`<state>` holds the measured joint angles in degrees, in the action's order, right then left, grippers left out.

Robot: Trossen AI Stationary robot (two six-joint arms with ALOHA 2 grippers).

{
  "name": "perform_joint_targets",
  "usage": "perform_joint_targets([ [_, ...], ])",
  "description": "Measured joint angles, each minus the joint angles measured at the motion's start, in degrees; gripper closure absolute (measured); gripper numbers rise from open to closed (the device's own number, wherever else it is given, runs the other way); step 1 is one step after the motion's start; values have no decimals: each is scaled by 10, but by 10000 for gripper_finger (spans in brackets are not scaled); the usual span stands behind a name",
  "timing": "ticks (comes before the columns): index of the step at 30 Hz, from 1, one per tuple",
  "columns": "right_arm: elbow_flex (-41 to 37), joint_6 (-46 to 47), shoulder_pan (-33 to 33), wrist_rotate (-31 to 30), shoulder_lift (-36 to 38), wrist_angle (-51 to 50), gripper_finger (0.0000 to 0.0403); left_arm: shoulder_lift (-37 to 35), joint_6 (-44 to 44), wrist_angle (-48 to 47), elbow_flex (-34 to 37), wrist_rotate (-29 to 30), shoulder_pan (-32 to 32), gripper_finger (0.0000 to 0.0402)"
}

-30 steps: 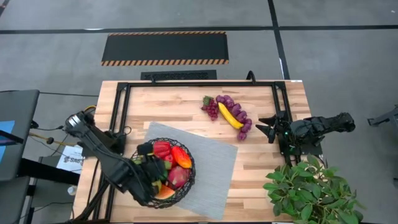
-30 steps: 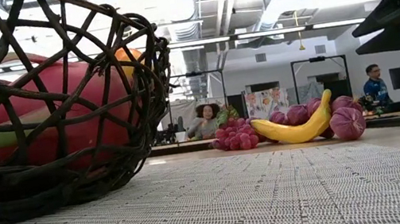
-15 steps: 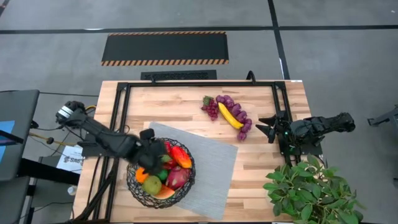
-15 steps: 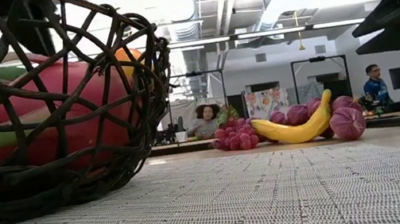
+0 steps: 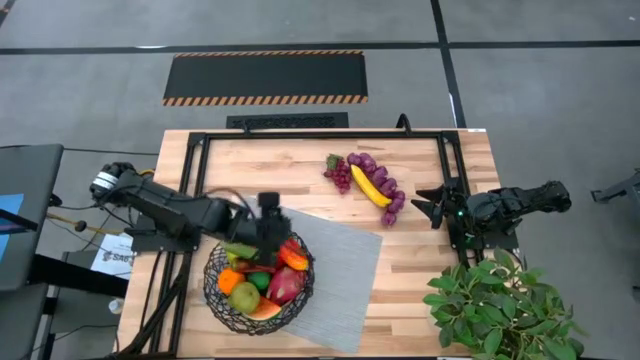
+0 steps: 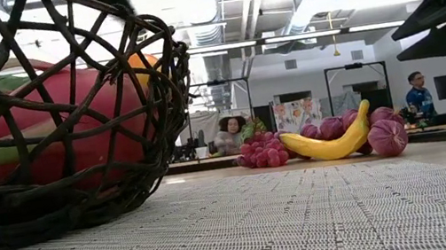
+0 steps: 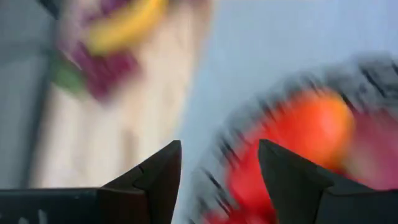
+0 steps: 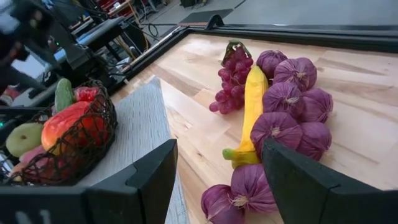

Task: Build produce basket
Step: Put the yellow banana into the mesh basket

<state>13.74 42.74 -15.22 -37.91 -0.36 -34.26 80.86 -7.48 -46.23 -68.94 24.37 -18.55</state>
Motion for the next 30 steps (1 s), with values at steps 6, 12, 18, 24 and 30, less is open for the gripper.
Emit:
perform_joint_targets([
  [6, 0, 16, 0, 1, 0, 0, 148, 11, 187, 230, -13, -52, 107, 202],
  [12, 0, 23, 0, 2, 0, -8, 148, 96, 230, 398, -12, -115, 233, 202],
  [18, 0, 24, 0, 3, 0, -22, 148, 228, 173, 553, -18, -170, 316, 202],
  [24, 0, 21, 0, 3, 0, -38, 148, 352, 193, 572, -111, -255, 324, 202],
  [30, 0, 23, 0, 3, 0, -41, 148, 465, 220, 458, -286, -284, 306, 202],
])
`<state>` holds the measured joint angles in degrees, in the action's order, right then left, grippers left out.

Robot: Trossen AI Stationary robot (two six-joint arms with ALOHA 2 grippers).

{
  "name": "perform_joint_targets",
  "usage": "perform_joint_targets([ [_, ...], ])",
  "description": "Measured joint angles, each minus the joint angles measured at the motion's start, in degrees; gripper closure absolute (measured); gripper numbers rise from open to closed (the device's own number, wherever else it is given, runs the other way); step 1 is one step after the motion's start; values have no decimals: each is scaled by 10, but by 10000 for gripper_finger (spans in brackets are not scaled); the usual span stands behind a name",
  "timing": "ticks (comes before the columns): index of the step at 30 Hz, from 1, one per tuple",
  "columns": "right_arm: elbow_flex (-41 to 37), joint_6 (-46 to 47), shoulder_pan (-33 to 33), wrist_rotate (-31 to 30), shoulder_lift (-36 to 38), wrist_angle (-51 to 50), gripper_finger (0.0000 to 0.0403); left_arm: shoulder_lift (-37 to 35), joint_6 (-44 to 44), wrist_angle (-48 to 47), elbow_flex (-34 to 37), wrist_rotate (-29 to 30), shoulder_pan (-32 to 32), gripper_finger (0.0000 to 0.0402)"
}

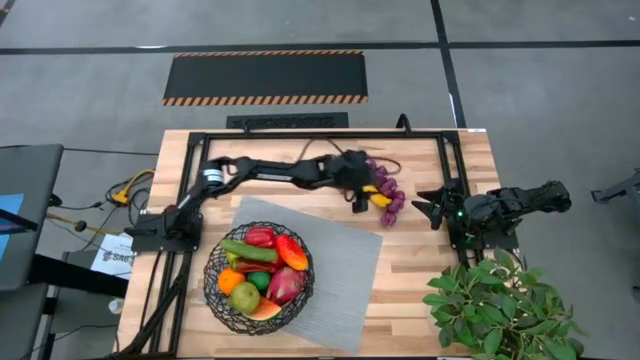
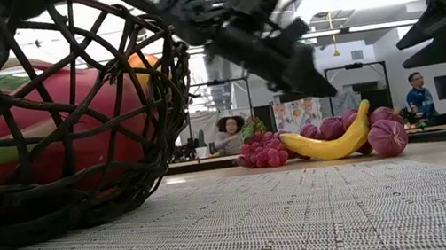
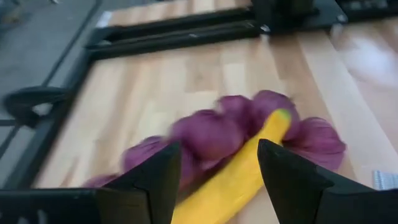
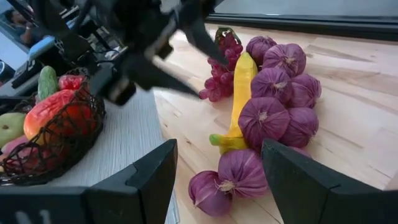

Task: Build produce basket
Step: Put the yellow banana into the mesh basket

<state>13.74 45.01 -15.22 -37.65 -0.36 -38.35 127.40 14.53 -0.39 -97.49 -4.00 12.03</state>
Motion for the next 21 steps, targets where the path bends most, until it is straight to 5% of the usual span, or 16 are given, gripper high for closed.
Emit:
perform_joint_targets([
  [7, 0, 0, 0, 0, 0, -2, 148, 78, 34, -87, -120, 0, -34, 202],
  [21, 0, 1, 0, 1, 0, -3, 148, 87, 36, -54, -124, 13, -38, 208],
])
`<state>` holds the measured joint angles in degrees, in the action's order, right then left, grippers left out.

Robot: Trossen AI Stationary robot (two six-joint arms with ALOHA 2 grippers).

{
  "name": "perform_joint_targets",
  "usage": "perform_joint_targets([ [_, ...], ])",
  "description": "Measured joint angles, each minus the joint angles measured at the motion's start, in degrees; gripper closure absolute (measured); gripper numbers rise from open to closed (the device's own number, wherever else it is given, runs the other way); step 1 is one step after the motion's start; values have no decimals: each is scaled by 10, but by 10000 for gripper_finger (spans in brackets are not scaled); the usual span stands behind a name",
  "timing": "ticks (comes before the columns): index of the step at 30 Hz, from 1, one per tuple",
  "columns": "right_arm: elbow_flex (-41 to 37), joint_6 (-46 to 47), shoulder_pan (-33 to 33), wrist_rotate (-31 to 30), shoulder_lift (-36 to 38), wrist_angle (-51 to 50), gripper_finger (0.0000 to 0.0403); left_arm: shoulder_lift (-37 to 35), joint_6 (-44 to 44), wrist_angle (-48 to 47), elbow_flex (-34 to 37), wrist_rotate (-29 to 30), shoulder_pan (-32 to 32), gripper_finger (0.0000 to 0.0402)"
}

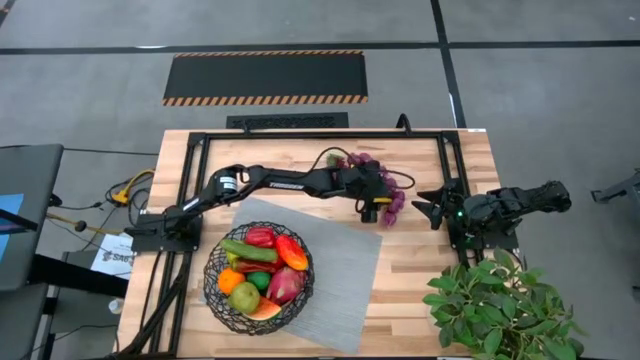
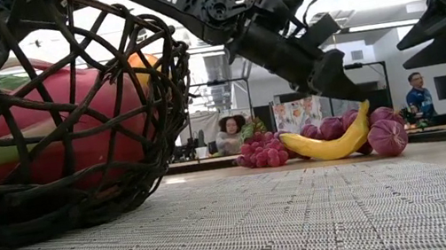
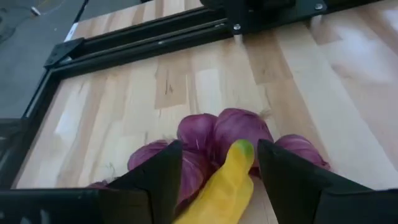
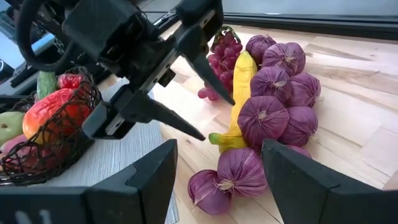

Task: Build produce basket
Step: Put the yellow banana into the mesh basket

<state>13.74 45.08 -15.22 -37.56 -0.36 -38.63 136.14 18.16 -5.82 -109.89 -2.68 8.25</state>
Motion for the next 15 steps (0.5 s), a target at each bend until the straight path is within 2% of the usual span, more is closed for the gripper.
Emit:
perform_joint_targets([
  [6, 0, 1, 0, 0, 0, 0, 148, 5, -3, -2, 0, -16, -4, 247],
  [15, 0, 1, 0, 0, 0, 1, 148, 29, -14, -7, 2, -2, -5, 295],
])
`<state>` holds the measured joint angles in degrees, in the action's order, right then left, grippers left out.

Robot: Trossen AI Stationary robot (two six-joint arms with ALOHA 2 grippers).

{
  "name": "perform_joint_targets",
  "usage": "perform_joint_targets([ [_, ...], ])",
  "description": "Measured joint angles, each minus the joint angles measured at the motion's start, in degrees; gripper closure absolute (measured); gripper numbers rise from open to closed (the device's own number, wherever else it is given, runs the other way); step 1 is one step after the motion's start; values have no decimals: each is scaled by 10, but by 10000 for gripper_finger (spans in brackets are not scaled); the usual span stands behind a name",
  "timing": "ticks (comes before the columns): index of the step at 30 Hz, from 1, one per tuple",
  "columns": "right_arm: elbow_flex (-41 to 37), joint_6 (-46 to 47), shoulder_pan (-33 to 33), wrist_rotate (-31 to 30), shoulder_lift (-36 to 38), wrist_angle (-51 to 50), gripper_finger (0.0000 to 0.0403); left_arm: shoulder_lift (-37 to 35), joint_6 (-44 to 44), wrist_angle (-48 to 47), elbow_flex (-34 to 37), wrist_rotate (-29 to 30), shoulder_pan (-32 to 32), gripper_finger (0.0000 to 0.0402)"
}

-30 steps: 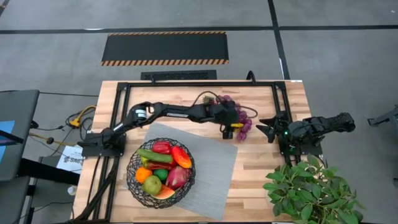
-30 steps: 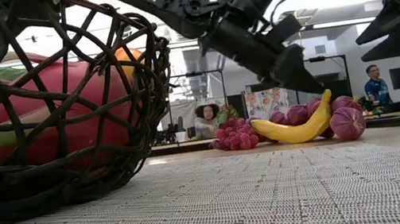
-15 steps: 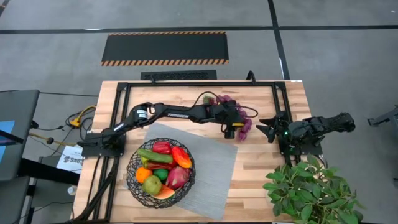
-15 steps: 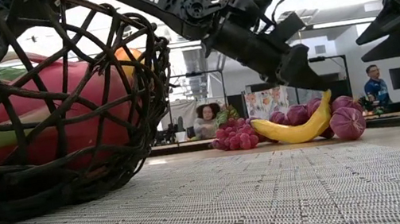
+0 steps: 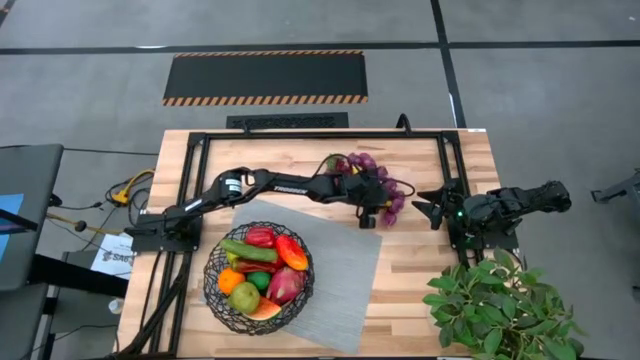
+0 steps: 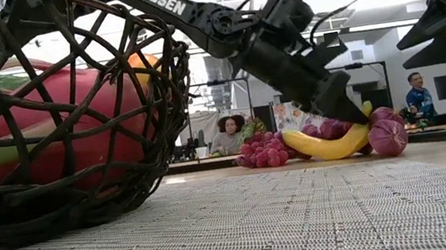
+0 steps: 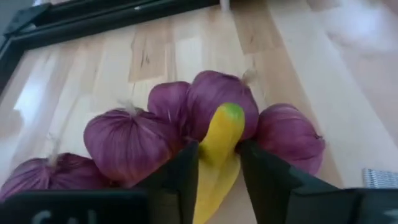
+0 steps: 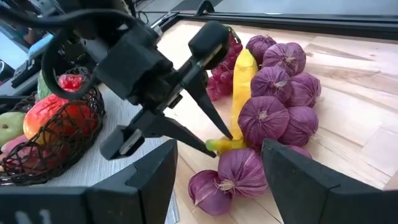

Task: Build produce basket
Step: Put the yellow banana into the mesh basket

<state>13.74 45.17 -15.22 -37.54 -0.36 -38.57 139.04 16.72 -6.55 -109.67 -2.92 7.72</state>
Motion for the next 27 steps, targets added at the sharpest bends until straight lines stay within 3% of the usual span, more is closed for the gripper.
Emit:
perform_joint_targets([
  [9, 0, 0, 0, 0, 0, -1, 148, -1, -16, -1, -13, 12, 1, 394],
  [17, 0, 0, 0, 0, 0, -1, 148, 0, -36, -25, -49, 22, -2, 399],
  [27, 0, -1, 0, 0, 0, -1, 148, -1, -39, -169, -157, 53, -22, 401],
])
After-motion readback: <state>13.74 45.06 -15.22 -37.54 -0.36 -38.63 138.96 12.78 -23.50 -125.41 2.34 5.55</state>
